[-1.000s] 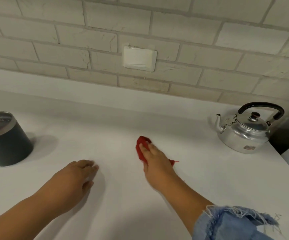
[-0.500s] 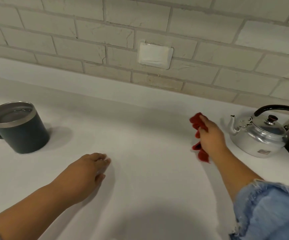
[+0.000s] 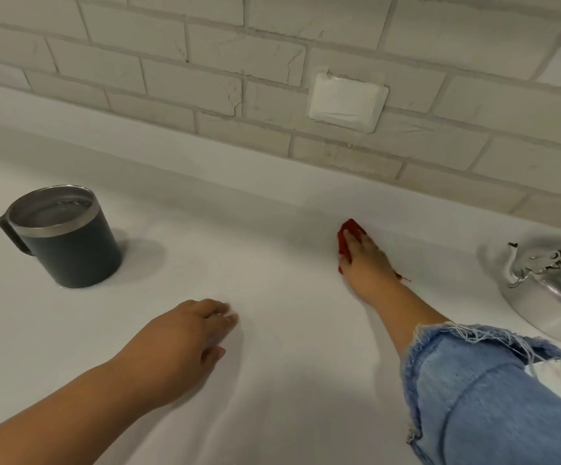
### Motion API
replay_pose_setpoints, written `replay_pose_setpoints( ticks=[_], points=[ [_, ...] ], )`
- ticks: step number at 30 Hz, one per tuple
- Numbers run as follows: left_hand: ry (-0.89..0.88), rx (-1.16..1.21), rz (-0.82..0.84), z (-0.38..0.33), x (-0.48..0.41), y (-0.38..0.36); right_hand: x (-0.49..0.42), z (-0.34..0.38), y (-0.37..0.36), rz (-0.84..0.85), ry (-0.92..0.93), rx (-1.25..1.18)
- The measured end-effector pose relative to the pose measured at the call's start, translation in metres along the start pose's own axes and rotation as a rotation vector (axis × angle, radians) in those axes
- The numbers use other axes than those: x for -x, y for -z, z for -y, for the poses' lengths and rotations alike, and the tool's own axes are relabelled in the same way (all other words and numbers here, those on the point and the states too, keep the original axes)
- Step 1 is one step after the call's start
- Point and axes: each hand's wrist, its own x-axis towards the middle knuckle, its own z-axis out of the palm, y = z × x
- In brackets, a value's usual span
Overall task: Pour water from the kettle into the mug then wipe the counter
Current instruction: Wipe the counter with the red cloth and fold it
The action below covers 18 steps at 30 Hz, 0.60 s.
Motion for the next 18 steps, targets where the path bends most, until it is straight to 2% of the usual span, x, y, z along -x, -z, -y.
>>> replay_pose_setpoints(
  ticks=[4, 8, 10, 12, 14, 16, 18],
  points=[
    [0.051, 0.076, -0.042, 0.006, 0.003, 0.010, 0.032, 0.066, -0.027, 0.019, 0.421, -0.093],
    [0.249, -0.012, -0.116, 0.027, 0.009, 0.022, 0.066, 0.085, -0.032, 0.098, 0.585, -0.115],
    [0.364, -0.059, -0.040, 0.038, 0.014, 0.025, 0.086, 0.091, -0.032, 0.127, 0.652, -0.149],
    [0.392, -0.082, 0.076, 0.044, 0.019, 0.027, 0.107, 0.098, -0.036, 0.169, 0.727, -0.203],
    [0.361, -0.083, 0.156, 0.046, 0.024, 0.028, 0.121, 0.102, -0.039, 0.271, 0.732, -0.363],
    [0.330, -0.080, 0.174, 0.049, 0.027, 0.030, 0.124, 0.105, -0.033, 0.364, 0.611, -0.703],
    [0.312, -0.078, 0.168, 0.051, 0.030, 0.031, 0.112, 0.104, -0.024, 0.318, 0.447, -0.967]
  ],
)
